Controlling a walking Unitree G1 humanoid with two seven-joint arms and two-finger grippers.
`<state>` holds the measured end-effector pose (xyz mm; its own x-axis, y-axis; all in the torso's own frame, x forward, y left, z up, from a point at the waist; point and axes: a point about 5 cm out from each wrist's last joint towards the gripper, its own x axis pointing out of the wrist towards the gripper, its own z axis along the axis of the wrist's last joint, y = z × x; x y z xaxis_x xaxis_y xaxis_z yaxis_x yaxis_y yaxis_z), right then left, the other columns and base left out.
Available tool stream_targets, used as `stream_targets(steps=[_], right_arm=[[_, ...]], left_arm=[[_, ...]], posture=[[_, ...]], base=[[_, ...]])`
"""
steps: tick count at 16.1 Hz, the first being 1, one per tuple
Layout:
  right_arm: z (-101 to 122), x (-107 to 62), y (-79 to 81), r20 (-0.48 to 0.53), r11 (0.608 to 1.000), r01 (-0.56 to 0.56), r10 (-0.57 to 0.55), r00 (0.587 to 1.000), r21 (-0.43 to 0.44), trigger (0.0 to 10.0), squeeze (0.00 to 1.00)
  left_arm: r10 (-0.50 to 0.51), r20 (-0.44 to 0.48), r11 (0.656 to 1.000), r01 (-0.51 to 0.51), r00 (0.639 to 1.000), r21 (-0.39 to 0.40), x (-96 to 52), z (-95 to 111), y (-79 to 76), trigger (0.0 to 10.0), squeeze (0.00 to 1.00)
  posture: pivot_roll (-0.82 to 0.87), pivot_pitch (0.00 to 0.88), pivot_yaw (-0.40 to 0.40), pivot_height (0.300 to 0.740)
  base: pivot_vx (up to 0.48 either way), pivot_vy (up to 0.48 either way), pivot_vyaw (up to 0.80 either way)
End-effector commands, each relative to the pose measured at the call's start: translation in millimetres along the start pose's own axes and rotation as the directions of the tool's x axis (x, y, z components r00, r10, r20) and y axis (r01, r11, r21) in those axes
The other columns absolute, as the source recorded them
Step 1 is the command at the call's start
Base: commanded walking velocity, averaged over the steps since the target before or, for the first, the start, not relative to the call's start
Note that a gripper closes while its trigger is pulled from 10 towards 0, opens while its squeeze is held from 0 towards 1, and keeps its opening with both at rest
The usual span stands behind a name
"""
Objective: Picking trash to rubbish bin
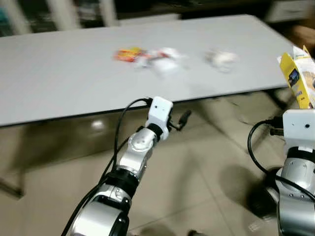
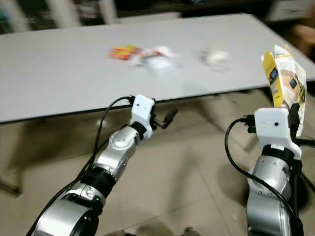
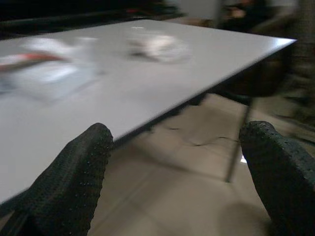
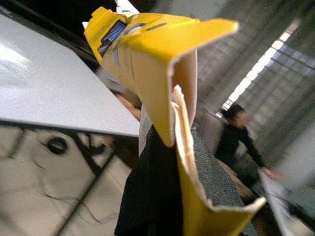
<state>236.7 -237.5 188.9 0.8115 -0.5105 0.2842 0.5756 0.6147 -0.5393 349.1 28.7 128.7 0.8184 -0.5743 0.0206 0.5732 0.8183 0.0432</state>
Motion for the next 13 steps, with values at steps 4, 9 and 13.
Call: stream_targets(steps=[4, 9, 13], right_arm=[[-1.5, -1.2, -4.7, -0.014, 1.0, 0.018, -0.019, 1.0, -0.014, 10.0, 0.0], [-2.9, -2.9, -3.4, -0.025, 1.0, 0.01, -0.011, 1.0, -0.018, 10.0, 0.0], [-2.5, -7.3, -1.7, -0.033, 1.0, 0.001, -0.001, 0.999, -0.016, 10.0, 0.0]], left_arm=[[-0.04, 0.013, 0.999, 0.04, 0.999, 0.009, 1.4, 2.9, -5.1, 10.0, 0.0], [-0.031, 0.026, 0.999, 0.03, 0.999, 0.045, 1.7, 5.4, -3.0, 10.0, 0.0], [-0.037, 0.042, 0.998, 0.035, 0.998, 0.043, 2.3, 11.0, 1.9, 10.0, 0.0]], posture=[[0.03, 0.085, 0.031, 0.74], [0.03, 0.087, 0.032, 0.74], [0.03, 0.109, 0.033, 0.74]], base=[[0.0, 0.0, -0.78], [0.0, 0.0, -0.78], [0.0, 0.0, -0.77]])
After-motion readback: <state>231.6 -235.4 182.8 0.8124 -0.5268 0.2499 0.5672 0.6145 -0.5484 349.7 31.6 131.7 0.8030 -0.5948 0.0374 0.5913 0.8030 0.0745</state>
